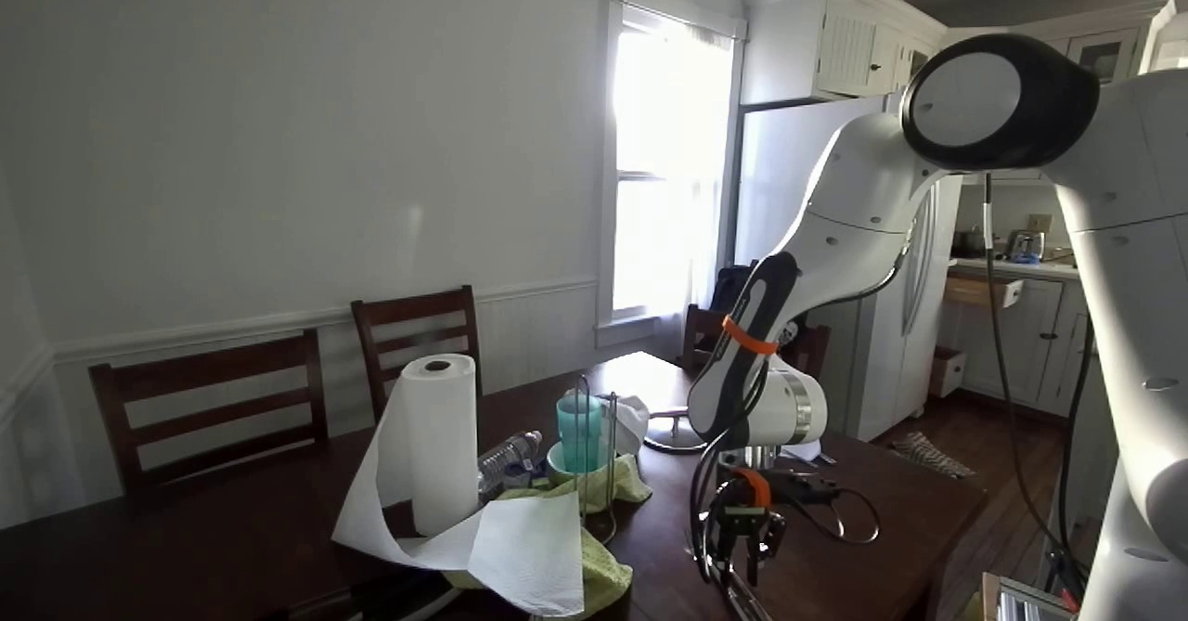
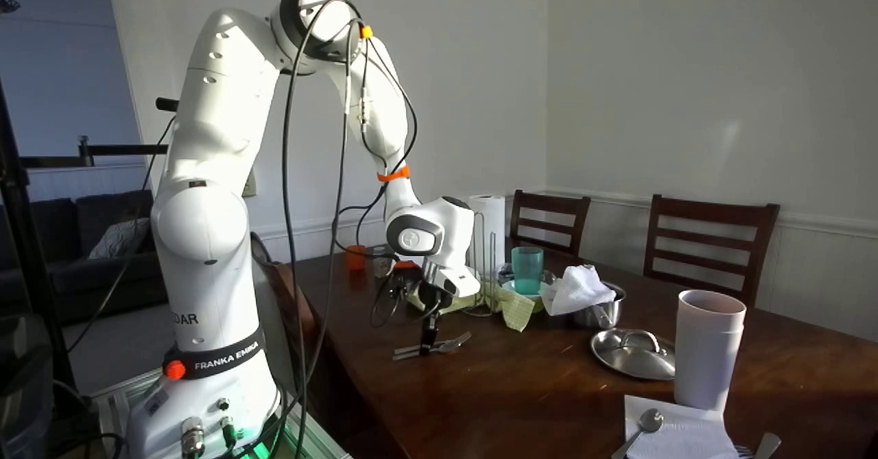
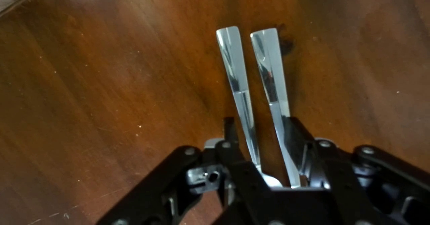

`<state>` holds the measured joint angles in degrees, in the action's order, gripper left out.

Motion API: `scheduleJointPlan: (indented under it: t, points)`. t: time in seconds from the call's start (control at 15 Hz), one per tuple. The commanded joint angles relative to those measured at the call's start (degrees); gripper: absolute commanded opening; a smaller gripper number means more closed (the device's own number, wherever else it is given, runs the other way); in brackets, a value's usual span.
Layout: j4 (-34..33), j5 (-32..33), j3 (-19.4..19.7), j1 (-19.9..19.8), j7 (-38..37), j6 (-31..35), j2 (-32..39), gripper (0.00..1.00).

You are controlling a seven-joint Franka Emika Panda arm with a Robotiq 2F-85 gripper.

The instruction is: Pick up the silver spoon and put it on the white kitchen paper on the right

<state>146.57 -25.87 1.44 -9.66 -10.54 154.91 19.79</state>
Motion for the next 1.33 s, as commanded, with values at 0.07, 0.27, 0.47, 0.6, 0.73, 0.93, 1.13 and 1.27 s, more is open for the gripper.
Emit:
scheduleJointPlan:
  t: [0.07, 0.27, 0.47, 0.6, 0.73, 0.93, 1.13, 1.27]
  points:
    - [-1.1, -1.6, -0.4, -1.0, 1.6, 0.2, 1.0, 0.42]
    - [-1.1, -1.1, -0.1, -0.9, 1.5, 0.4, 1.2, 0.34]
    - [-1.2, -1.6, -0.3, -1.4, 1.9, -0.3, 0.8, 0.33]
    - [-1.4, -1.6, -0.3, -1.7, 2.1, -0.8, 0.7, 0.35]
    - [-1.5, -1.4, -0.2, -1.8, 2.0, -1.0, 0.8, 0.37]
    - [-1.2, -1.3, -0.2, -1.9, 2.2, -1.5, 0.4, 0.41]
    - [-1.1, -1.2, 0.0, -2.5, 2.9, -3.1, -0.8, 0.39]
    - [-1.2, -0.7, 0.6, -2.6, 3.1, -3.4, -1.0, 0.40]
